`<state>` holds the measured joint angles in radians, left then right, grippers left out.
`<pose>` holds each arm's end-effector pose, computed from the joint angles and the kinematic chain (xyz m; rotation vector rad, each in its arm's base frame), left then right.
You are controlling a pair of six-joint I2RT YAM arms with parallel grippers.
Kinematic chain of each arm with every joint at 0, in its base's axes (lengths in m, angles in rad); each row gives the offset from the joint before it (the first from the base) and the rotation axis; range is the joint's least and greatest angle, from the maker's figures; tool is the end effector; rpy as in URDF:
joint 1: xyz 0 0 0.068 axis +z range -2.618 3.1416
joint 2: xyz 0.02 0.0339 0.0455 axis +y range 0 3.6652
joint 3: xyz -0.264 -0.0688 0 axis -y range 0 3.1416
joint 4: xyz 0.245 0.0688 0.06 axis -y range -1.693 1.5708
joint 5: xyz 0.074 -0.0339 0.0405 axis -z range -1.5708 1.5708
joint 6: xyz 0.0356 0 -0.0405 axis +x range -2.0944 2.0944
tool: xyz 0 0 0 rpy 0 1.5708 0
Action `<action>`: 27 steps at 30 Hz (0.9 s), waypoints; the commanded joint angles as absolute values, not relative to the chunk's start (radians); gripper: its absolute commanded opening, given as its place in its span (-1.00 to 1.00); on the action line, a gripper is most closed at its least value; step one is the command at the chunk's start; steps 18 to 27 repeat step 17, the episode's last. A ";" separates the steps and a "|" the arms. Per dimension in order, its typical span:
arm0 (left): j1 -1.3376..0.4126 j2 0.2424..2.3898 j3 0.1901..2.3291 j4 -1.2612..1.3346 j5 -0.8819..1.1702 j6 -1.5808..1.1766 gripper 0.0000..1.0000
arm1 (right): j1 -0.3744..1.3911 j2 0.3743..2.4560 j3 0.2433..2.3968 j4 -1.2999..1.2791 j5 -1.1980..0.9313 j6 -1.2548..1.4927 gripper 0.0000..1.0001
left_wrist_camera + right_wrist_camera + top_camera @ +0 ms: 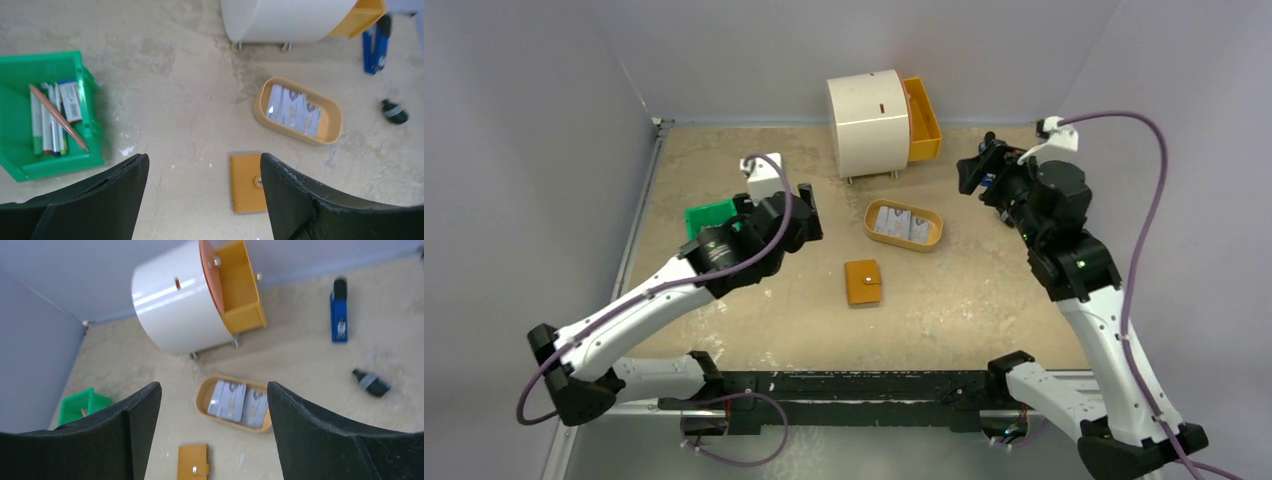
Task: Put the credit cards into the card holder
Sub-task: Reset both arms
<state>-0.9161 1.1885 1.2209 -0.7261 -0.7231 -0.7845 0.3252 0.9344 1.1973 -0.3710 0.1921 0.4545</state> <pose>0.1660 -0.1775 0.3620 -0.2275 2.0650 -0.2106 0.1845 0.0550 0.4357 0.2547 1.6755 0.4253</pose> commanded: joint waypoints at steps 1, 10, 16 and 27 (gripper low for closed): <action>-0.910 1.062 1.346 -0.763 -0.879 -0.660 0.62 | 0.398 0.892 1.345 -0.331 0.304 0.240 0.62; -0.910 0.987 1.330 -0.669 -1.019 -0.599 0.61 | 0.575 0.959 1.362 -0.285 0.620 0.139 0.91; -0.910 0.962 1.279 -0.663 -1.004 -0.627 0.62 | 0.574 0.822 1.138 -0.161 0.516 0.241 0.98; -0.910 0.956 1.273 -0.661 -1.009 -0.632 0.64 | 0.574 0.810 1.124 -0.156 0.503 0.247 0.98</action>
